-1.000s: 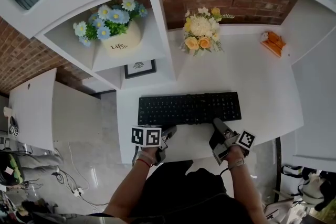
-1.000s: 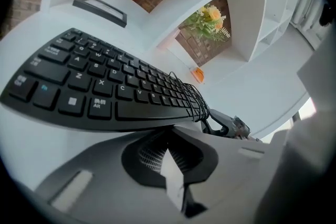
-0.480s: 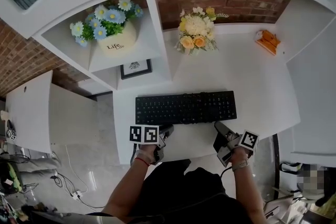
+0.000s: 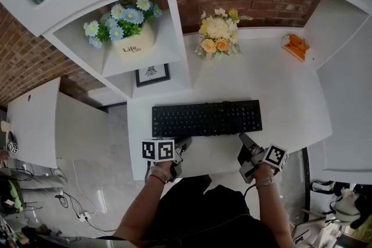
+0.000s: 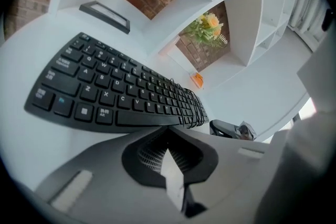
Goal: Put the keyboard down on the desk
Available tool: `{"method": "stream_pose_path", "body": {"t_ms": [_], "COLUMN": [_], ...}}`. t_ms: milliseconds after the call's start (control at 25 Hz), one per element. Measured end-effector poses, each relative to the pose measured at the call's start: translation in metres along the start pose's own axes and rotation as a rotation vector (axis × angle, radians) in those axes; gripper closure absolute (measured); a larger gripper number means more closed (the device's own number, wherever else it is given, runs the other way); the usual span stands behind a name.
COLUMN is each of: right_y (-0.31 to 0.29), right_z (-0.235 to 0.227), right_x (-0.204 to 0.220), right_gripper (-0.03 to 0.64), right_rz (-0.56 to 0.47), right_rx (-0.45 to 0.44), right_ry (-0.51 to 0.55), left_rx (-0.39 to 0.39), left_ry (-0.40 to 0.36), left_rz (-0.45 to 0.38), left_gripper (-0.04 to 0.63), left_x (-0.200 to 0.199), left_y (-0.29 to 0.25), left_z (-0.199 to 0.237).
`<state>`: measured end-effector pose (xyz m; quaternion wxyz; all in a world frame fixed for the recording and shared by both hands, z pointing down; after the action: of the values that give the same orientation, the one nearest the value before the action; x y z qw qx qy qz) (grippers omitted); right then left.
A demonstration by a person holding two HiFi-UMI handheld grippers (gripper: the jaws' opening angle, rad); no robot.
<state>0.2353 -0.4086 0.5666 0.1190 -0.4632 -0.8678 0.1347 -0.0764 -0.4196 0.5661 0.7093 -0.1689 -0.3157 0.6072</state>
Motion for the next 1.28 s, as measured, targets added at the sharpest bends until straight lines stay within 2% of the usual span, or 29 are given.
{"method": "stream_pose_path", "body": {"t_ms": [80,240,480,640,920,1280], "right_y": [-0.001,0.003,0.02,0.034,0.059,0.084], "right_z": [0.004,0.014,0.026,0.039,0.057,0.078], "right_x": [0.0,-0.001,-0.002,0.0,0.011,0.028], "right_gripper": [0.62,0.62,0.62,0.62,0.62,0.62], "right_rz": [0.004,0.002,-0.038,-0.07,-0.142,-0.174], "right_rx": [-0.001,0.055,0.193,0.273,0.3,0.284], "right_ry": [0.057,0.203,0.464,0.659,0.845,1.0], "left_rx": [-0.016,-0.031,-0.059,-0.109,-0.192,-0.238], "left_ry": [-0.028,-0.069,-0.105,-0.163,-0.293,-0.34], "left_rz": [-0.042,-0.121,-0.219,-0.299,-0.447,-0.576], "left_gripper": [0.597,0.597,0.597,0.597,0.597,0.597], "left_x": [-0.001,-0.001,0.008,0.014,0.026,0.052], "left_y": [0.006,0.018,0.034,0.044,0.068,0.092], "left_z": [-0.001,-0.004,-0.011,-0.021,-0.046,-0.063]}}
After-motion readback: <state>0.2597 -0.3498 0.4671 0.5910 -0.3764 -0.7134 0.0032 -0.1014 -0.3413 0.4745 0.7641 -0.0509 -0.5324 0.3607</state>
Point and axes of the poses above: the fingertips, and each gripper's own axes: y backward along the fingers, z to its left, x out of its underside, the point moved 9 cm from there along y, backward along the fingers, and after that the axes turned 13 degrees about z, right-handed, at the moved point
